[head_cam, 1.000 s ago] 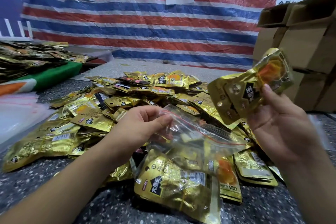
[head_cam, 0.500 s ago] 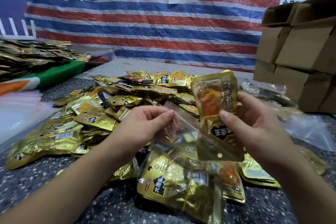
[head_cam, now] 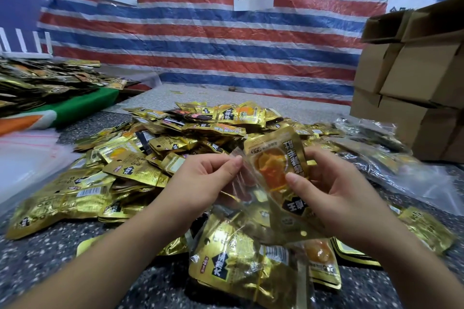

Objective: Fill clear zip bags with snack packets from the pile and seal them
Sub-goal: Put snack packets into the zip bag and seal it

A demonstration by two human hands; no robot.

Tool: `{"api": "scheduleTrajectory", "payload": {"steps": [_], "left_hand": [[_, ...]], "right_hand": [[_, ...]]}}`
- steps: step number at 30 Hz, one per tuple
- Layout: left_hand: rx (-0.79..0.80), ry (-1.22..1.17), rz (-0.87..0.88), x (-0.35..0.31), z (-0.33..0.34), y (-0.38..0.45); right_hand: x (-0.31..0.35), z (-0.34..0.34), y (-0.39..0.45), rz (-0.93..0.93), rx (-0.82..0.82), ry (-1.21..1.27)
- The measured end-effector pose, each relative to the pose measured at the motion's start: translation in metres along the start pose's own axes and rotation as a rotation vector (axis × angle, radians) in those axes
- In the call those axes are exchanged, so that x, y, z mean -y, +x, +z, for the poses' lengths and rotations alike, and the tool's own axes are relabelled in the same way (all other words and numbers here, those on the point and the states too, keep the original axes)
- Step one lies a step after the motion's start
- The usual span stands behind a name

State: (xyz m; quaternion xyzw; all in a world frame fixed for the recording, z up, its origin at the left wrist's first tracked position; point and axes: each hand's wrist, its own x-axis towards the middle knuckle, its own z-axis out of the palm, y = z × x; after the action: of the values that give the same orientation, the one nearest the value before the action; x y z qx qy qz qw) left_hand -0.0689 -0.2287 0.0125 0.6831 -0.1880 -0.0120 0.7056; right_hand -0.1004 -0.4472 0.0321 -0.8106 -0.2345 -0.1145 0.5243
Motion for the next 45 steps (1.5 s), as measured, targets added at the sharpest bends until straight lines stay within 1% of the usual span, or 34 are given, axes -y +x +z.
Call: {"api": "scheduleTrajectory", "payload": {"steps": [6, 13, 16, 19, 20, 24, 29, 33, 36, 40, 45], "left_hand": [[-0.02, -0.038, 0.002, 0.002, 0.0, 0.002], [-0.064, -0.066, 0.028, 0.002, 0.005, 0.002], [-0.07, -0.094, 0.032, 0.002, 0.006, 0.001], [-0.066, -0.129, 0.033, 0.001, 0.008, 0.001], [-0.066, -0.127, 0.037, 0.001, 0.008, 0.001], [-0.067, -0.12, 0.048, 0.002, 0.008, 0.001], [-0.066, -0.08, 0.04, 0.005, 0.005, 0.0], [-0.071, -0.043, 0.041, 0.004, 0.007, 0.0], [-0.095, -0.029, 0.036, 0.005, 0.008, 0.0], [-0.096, -0.029, 0.046, 0.008, 0.01, 0.001], [-0.121, 0.077, 0.104, 0.011, 0.011, 0.001]], "right_hand": [[-0.005, 0.006, 0.001, 0.043, 0.006, 0.02], [-0.007, 0.006, 0.004, 0.043, -0.062, -0.213], [-0.005, 0.005, 0.005, 0.075, -0.076, -0.187], [-0.001, 0.001, 0.008, 0.147, -0.078, -0.082], [0.0, 0.0, 0.009, 0.151, -0.069, -0.082], [-0.002, -0.001, 0.009, 0.111, 0.003, -0.251], [-0.001, 0.001, 0.012, 0.146, 0.102, -0.344], [0.006, 0.005, 0.015, 0.15, 0.235, -0.497], [0.011, 0.008, 0.019, 0.163, 0.268, -0.532], [0.015, 0.012, 0.025, 0.192, 0.366, -0.6], [0.019, 0.019, 0.033, 0.267, 0.45, -0.646]]}}
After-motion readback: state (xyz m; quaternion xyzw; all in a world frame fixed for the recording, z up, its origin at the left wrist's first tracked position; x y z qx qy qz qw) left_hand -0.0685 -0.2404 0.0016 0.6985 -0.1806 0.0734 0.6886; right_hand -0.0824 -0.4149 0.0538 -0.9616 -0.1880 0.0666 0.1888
